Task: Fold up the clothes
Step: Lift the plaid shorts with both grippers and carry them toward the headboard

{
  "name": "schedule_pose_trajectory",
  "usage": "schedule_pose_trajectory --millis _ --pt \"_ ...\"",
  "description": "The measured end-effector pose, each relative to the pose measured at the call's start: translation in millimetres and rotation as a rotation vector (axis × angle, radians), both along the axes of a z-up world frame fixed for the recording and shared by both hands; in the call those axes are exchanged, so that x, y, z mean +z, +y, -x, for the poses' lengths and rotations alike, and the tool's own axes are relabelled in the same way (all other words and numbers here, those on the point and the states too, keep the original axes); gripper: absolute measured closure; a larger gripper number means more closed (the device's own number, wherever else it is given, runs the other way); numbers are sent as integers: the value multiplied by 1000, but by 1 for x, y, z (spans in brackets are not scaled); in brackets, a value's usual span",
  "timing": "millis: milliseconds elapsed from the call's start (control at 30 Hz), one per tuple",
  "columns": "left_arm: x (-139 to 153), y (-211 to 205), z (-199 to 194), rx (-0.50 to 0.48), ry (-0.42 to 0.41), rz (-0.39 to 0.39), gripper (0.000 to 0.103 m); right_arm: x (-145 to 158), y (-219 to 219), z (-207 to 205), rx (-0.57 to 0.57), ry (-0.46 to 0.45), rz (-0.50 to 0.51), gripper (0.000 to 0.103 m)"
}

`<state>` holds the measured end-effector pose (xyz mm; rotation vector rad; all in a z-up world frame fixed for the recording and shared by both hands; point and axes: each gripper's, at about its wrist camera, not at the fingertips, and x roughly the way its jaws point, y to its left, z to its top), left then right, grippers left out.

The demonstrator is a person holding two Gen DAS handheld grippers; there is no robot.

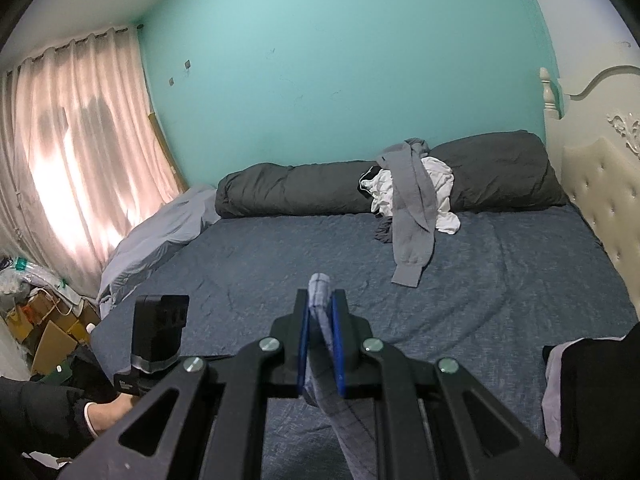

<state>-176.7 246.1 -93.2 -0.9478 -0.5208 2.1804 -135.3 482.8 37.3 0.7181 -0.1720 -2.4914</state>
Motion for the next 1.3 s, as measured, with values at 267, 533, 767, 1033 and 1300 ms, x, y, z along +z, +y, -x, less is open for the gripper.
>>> schedule_pose_trajectory --millis 267,533,767,1033,1300 --pt "4 -3 3 -15 25 -39 26 5 -9 2 31 8 7 93" --pt "4 -3 8 -62 28 -76 44 5 -14 2 46 5 4 93" --pt "2 -3 5 -89 30 -83 73 5 -13 3 43 3 1 93" --pt "11 -11 3 -86 56 -119 85 4 -8 2 44 -1 0 93" --pt "7 -11 4 -94 33 -132 76 9 -12 -3 68 16 -15 93"
